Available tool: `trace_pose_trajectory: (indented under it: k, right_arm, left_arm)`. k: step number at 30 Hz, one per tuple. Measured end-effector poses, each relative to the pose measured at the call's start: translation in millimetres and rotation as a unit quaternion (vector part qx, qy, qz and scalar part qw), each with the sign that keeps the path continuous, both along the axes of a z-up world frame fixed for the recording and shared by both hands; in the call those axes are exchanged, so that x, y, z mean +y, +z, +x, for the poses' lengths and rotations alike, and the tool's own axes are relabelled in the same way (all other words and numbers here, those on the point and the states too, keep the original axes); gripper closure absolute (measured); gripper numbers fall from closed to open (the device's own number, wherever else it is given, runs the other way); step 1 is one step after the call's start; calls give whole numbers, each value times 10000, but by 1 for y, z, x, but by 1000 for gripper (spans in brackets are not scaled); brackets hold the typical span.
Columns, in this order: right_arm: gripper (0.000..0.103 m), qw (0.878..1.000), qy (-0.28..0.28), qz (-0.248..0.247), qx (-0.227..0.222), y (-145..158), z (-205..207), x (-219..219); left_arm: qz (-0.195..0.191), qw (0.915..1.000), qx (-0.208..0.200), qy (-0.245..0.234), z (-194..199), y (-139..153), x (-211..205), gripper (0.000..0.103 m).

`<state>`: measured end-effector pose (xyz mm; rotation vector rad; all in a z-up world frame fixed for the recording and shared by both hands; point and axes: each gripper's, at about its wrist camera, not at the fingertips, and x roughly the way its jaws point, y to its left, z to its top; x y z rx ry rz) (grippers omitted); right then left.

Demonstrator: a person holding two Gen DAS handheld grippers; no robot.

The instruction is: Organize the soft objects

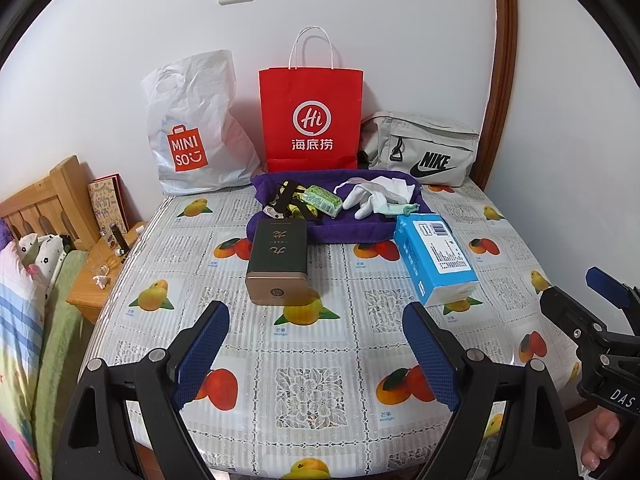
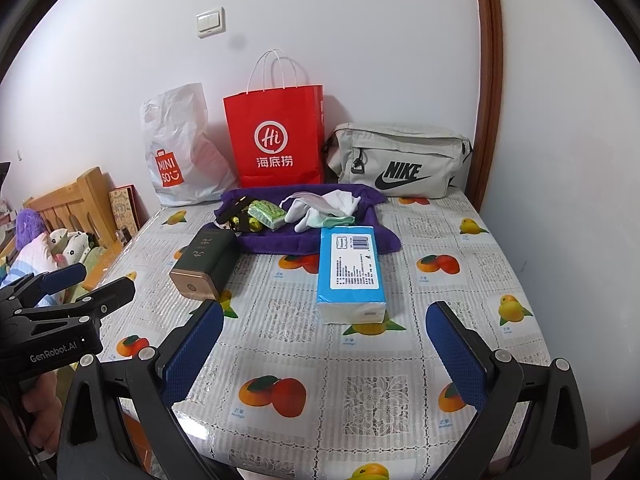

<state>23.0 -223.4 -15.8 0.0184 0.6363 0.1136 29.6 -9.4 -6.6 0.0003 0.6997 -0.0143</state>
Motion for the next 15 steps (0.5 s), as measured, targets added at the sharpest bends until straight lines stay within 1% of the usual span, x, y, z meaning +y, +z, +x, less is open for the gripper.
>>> trace_pose_trajectory:
  k: [15]
  right_arm:
    - [3,10000,3,5,-3,0,-1,0]
  left_arm:
    - [-15,10000,0,-10,0,-1,0,15]
